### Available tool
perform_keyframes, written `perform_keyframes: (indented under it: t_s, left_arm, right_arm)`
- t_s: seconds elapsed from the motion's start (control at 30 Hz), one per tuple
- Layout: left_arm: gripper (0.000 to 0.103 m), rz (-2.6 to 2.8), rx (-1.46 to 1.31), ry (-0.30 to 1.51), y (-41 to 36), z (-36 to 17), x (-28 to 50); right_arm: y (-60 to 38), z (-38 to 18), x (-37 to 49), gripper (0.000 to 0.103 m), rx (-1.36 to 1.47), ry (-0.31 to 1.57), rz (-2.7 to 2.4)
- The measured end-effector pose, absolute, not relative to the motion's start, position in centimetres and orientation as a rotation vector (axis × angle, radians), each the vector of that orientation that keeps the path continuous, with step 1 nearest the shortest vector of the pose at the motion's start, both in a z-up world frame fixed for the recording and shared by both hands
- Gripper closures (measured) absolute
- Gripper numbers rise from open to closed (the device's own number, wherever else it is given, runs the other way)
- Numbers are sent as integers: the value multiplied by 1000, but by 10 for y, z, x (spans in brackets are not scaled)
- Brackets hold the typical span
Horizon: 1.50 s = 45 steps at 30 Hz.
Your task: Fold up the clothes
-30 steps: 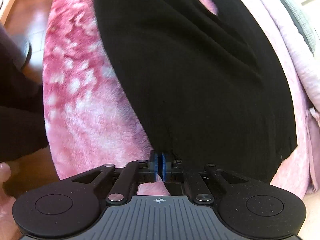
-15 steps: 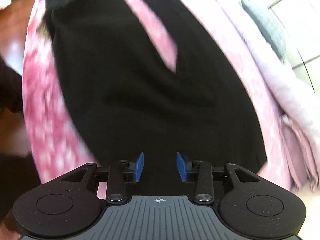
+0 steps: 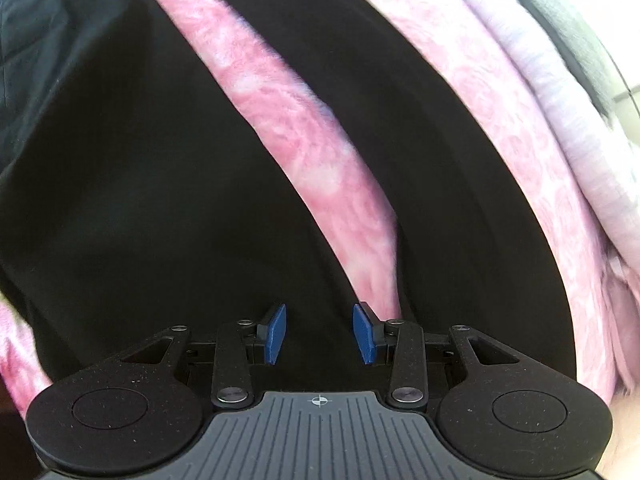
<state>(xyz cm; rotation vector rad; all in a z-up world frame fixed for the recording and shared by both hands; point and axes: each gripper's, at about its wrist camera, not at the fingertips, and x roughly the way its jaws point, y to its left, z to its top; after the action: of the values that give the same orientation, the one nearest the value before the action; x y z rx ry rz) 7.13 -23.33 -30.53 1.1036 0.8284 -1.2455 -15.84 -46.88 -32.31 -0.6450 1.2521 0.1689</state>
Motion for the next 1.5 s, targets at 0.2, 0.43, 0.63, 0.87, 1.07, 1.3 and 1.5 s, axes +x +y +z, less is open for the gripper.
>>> perform_keyframes:
  t_s: [0.2,0.43,0.63,0.87,1.07,1.3,1.5]
  left_arm:
    - [101,-1321,1053,905,-229,-298,89]
    - [101,-1182,1017,963,-204,-280,110]
    - [71,-1031,1076,929,-213,-295,120]
    - [71,-955,1105,785,-185,-262,74]
    - [68,-1138,1186,746,-159,-271,-25]
    - [64,-1136,1417,616,-134,-320,-73]
    - [90,-1151,1589,477,-126,-353,-83]
  right_arm:
    - [-475,-332,-138,65,-650,1310,192]
    - [-474,-323,-133,65,-583,1266,131]
    - [-478,-325,-156,65,-560,1284,78]
    - [-473,-307,-193,65,-468,1305,22]
    - [-421,-310,-218,65,-412,1318,164]
    - [-389,-317,-230,65,-433,1338,255]
    - [-393,-322,-232,65,-422,1373,216]
